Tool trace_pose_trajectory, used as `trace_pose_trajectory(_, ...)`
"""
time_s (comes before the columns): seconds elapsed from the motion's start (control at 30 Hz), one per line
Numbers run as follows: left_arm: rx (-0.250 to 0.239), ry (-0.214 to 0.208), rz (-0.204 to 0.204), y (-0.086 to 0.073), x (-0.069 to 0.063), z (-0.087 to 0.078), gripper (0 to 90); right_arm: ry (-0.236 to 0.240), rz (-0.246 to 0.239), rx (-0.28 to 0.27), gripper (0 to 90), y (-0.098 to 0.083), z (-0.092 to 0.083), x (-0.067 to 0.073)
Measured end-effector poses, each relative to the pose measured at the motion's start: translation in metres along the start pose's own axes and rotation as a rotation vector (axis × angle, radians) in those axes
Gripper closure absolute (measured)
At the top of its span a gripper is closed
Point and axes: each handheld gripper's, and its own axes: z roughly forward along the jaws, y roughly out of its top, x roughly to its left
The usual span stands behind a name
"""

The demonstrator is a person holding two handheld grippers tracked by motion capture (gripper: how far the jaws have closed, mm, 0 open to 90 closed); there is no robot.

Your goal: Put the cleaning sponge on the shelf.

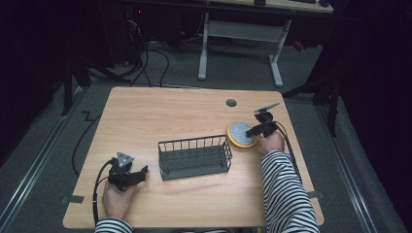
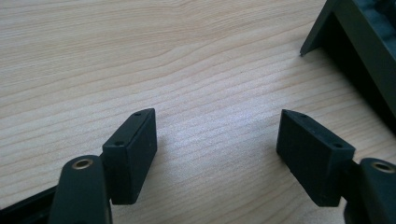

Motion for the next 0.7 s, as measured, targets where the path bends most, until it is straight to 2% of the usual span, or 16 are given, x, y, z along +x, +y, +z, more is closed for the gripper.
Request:
trace_pose_trajectory(0.27,0.0,-0.001,0.0,0.0,0.0,0.0,29.3,-0.017,-0.027,-0.018,77.5,0.001,-0.003,0.005)
trace_pose_trajectory(0.47,0.001,0.0,0.0,0.0,0.0,0.0,29.3,-0.009,-0.034,-0.035,77.9,0.001,-0.006,0.006)
trace_pose_trajectory(0.7,0.0,-0.001,0.0,0.0,0.0,0.0,29.3,0.001,-0.047,-0.077,78.0,0.0,-0.02,0.007)
